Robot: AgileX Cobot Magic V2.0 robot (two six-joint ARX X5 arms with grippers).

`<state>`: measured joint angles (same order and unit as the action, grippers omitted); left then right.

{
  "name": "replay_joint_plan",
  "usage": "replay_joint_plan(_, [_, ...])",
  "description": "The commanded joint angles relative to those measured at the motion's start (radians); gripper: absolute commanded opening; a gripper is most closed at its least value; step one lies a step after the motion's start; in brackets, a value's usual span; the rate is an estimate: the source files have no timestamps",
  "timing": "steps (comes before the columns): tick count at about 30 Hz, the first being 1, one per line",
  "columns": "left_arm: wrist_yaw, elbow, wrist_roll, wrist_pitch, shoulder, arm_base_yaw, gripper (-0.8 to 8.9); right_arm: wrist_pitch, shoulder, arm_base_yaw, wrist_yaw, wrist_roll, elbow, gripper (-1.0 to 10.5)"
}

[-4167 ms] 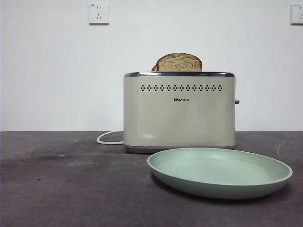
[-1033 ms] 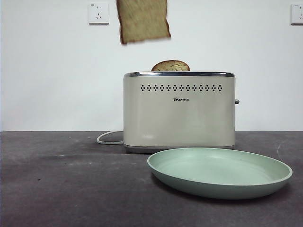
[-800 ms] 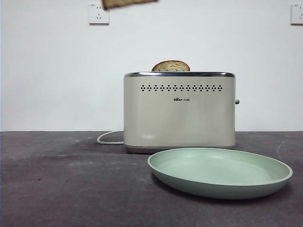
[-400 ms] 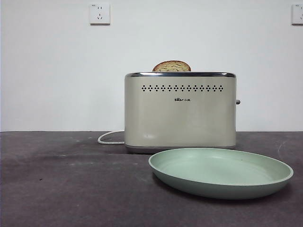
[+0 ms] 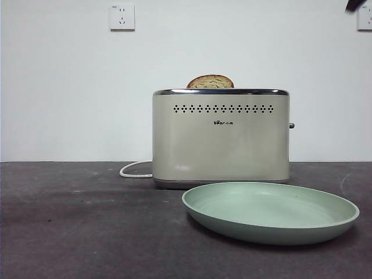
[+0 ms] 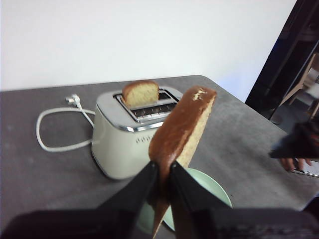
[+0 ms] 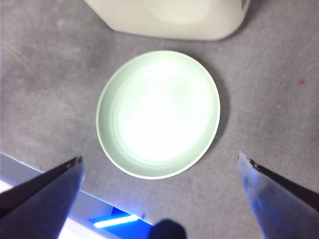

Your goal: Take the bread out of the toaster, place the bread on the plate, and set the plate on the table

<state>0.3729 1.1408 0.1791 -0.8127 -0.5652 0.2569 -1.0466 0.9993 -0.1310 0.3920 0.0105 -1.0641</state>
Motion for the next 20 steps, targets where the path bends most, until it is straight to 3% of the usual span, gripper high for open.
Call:
replay_joint_plan(1, [0.003, -0.067, 0.060, -0.013, 0.085, -0.003, -0.08, 0.025, 0.072, -0.002, -0.005, -0.010, 0.006, 6.6])
replay_joint_plan(9, [0.001, -0.188, 0.091, -0.142, 0.268, -0.003, -0.08, 0.119, 0.287, -0.002, -0.004, -0.010, 0.040, 6.3])
replay_joint_plan(12, [0.003, -0.188, 0.090, -0.158, 0.279, -0.003, -0.08, 0.159, 0.357, -0.002, -0.004, -0.010, 0.043, 5.7])
replay_joint_plan(20, [0.004, -0.188, 0.091, -0.163, 0.279, -0.003, -0.08, 0.220, 0.541, -0.002, -0.002, -0.010, 0.044, 5.6])
